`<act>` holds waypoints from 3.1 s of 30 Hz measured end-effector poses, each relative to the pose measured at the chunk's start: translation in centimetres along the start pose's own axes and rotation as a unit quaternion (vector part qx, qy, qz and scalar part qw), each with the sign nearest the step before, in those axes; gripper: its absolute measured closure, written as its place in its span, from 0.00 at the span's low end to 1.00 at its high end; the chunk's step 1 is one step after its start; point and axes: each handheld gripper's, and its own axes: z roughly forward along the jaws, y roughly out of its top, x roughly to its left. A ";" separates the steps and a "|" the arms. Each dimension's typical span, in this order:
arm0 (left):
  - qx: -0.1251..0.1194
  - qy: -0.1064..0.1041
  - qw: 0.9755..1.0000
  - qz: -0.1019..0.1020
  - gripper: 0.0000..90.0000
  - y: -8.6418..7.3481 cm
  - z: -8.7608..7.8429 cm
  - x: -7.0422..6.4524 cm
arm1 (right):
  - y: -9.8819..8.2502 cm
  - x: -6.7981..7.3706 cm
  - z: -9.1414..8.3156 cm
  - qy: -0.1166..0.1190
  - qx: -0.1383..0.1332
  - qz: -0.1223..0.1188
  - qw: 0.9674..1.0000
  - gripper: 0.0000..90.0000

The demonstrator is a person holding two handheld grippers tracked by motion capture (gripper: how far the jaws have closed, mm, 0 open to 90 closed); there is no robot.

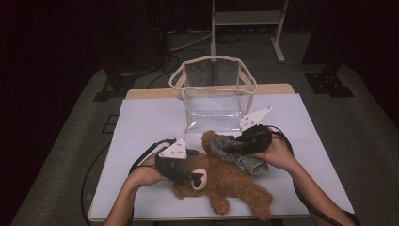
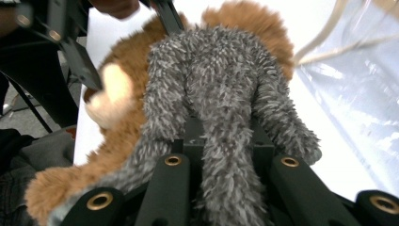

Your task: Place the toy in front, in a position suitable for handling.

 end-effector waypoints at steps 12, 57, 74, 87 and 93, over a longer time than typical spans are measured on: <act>-0.001 0.007 1.000 0.004 0.27 0.1 0.0 0.0 | -1.1 1.8 -2.6 -0.003 -0.007 -0.010 1.000 0.83; 0.008 0.034 0.999 0.028 0.38 0.0 1.0 0.1 | -1.1 3.9 -0.8 -0.020 0.028 -0.052 0.998 0.83; 0.015 0.044 0.999 0.009 0.30 -2.3 -1.8 1.0 | -3.8 1.6 -2.4 -0.013 0.005 0.003 1.000 0.84; -0.004 -0.003 1.000 0.007 0.40 -1.7 1.8 0.1 | -0.9 2.7 -2.6 -0.029 0.020 -0.032 0.999 0.84; 0.001 -0.008 1.000 0.015 0.40 -0.6 3.2 -0.1 | -0.7 3.1 -1.5 -0.022 0.037 -0.039 0.998 0.84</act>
